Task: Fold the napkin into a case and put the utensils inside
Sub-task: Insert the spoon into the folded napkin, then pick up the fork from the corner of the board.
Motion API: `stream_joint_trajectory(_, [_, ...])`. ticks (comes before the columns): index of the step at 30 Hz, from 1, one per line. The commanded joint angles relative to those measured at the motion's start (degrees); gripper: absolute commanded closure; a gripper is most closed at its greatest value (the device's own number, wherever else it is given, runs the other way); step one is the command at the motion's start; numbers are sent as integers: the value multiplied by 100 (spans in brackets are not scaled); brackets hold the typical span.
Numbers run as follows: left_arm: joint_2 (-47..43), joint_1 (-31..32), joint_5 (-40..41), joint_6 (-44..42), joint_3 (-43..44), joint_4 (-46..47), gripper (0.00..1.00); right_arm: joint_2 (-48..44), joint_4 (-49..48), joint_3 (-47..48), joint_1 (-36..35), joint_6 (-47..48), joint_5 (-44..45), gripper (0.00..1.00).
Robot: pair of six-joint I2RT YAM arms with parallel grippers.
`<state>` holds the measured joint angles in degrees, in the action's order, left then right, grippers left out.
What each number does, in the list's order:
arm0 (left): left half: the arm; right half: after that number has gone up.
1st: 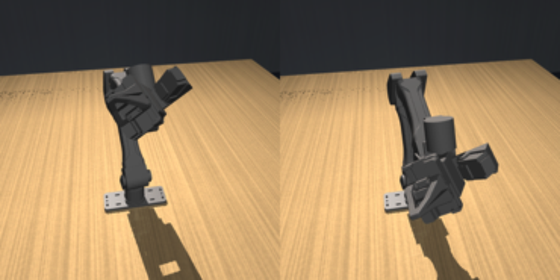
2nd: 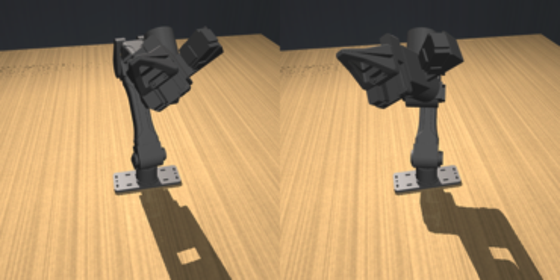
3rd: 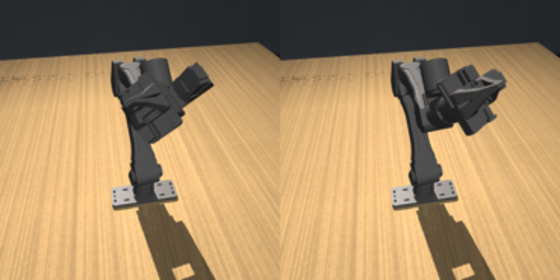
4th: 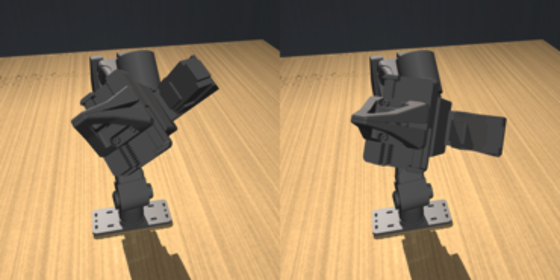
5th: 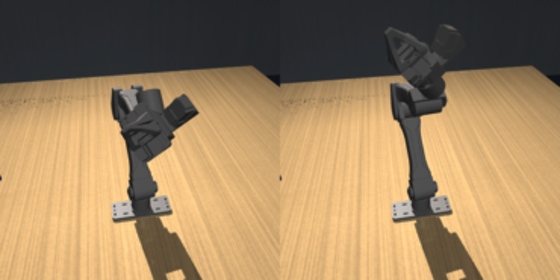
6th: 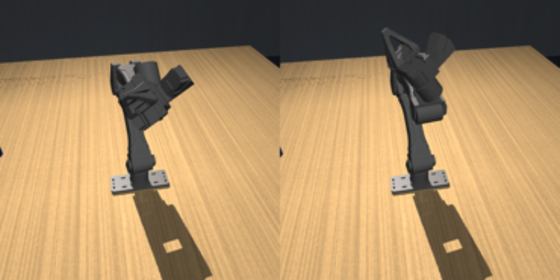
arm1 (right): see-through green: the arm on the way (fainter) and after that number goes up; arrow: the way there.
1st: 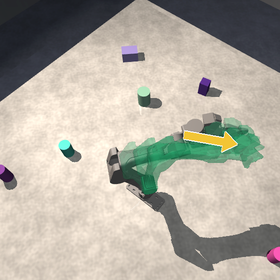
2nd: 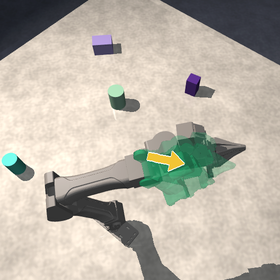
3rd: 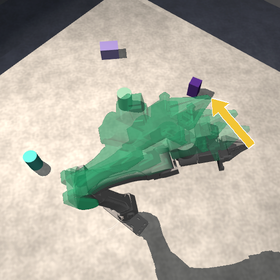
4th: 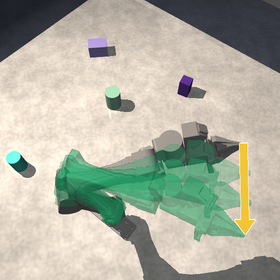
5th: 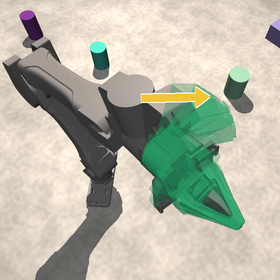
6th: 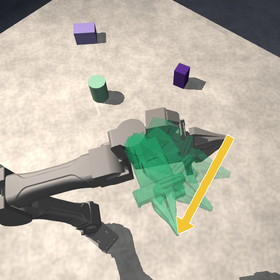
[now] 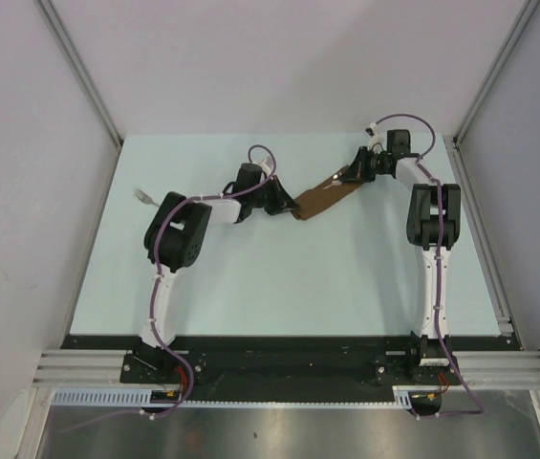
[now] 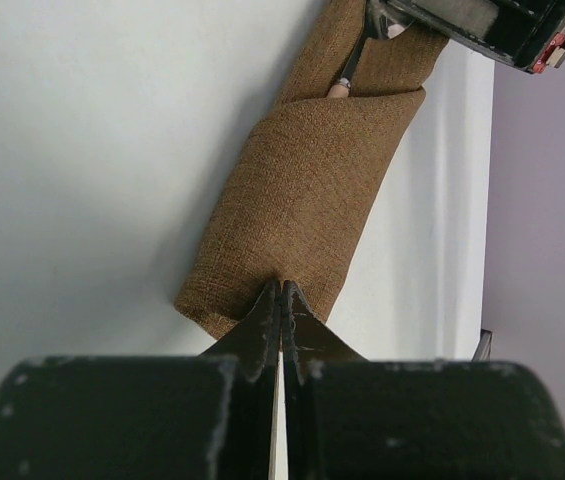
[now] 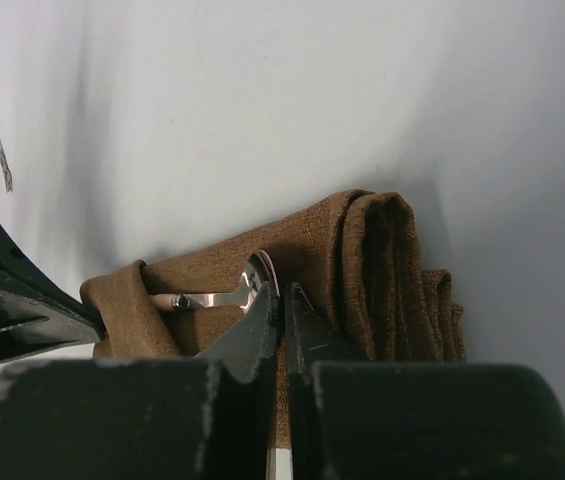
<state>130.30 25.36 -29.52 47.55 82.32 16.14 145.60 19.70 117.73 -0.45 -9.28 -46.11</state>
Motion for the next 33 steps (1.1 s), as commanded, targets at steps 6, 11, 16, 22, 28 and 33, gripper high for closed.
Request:
stream_joint_trajectory(6, [-766,-40,86,-386,126,-260,67,-532,103,74,-113,-57,330,57])
stream_joint_trajectory(11, [-2006,-548,244,-475,-637,-1076,40,-576,1182,1084,-52,92,821,29])
stream_joint_trajectory(16, [-3097,-1261,2460,-677,-903,-4206,33,-840,1931,1612,-122,277,1673,0])
stream_joint_trajectory(22, [-2994,-2367,4381,-502,-517,-5743,30,-1613,2266,1227,-184,-64,3631,0])
stream_joint_trajectory(28, [-2063,-2914,5114,25,511,-6191,33,-2623,1916,15,-508,-250,4153,0])
stream_joint_trajectory(33, [-1053,-2923,5316,518,1469,-6387,36,-3116,1607,-690,-676,-206,4171,8])
